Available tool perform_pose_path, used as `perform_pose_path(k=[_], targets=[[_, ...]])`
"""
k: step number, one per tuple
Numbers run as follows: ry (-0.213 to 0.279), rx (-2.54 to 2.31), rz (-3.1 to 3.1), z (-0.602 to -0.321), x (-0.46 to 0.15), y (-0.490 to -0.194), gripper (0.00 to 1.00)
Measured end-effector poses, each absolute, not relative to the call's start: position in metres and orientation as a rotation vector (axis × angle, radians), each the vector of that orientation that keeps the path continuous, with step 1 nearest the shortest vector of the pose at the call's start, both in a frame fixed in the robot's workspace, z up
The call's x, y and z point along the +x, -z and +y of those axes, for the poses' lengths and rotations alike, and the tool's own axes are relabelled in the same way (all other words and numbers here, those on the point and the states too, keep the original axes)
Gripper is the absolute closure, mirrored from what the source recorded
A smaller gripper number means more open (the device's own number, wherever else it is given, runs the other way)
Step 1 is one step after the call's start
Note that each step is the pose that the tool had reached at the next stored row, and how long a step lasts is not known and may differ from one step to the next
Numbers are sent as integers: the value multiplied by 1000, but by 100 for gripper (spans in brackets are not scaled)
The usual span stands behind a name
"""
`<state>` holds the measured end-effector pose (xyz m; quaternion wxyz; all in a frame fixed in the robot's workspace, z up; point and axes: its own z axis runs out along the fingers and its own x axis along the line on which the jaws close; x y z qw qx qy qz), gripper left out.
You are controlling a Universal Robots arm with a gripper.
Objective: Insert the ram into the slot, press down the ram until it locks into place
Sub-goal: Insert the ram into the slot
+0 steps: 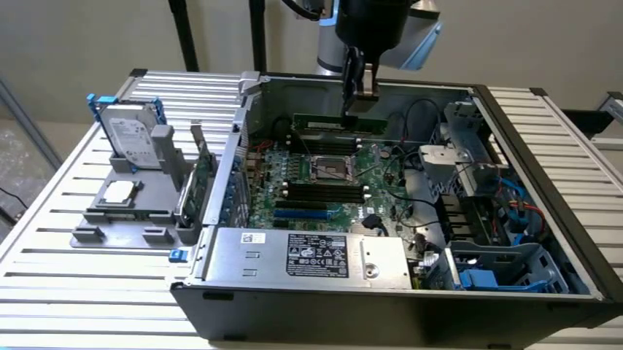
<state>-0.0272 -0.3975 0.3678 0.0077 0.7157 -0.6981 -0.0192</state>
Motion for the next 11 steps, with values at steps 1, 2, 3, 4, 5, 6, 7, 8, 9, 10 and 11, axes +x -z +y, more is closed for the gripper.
perform_pose_path(k=[1,2,3,4,5,6,7,8,9,10,11], targets=[[60,2236,-2184,-398,-27,-366,87],[60,2236,-2184,-398,-27,-364,87],[60,2236,-2184,-398,-27,-362,87],[60,2236,-2184,-398,-27,-361,87],[60,2236,-2185,-398,-27,-359,87],[60,2236,-2184,-398,-27,-357,87],[60,2236,-2185,-398,-27,-355,87],[60,2236,-2184,-398,-27,-353,87],[60,2236,-2184,-398,-27,-351,87],[60,2236,-2184,-398,-27,-350,87],[60,2236,-2185,-398,-27,-348,87]])
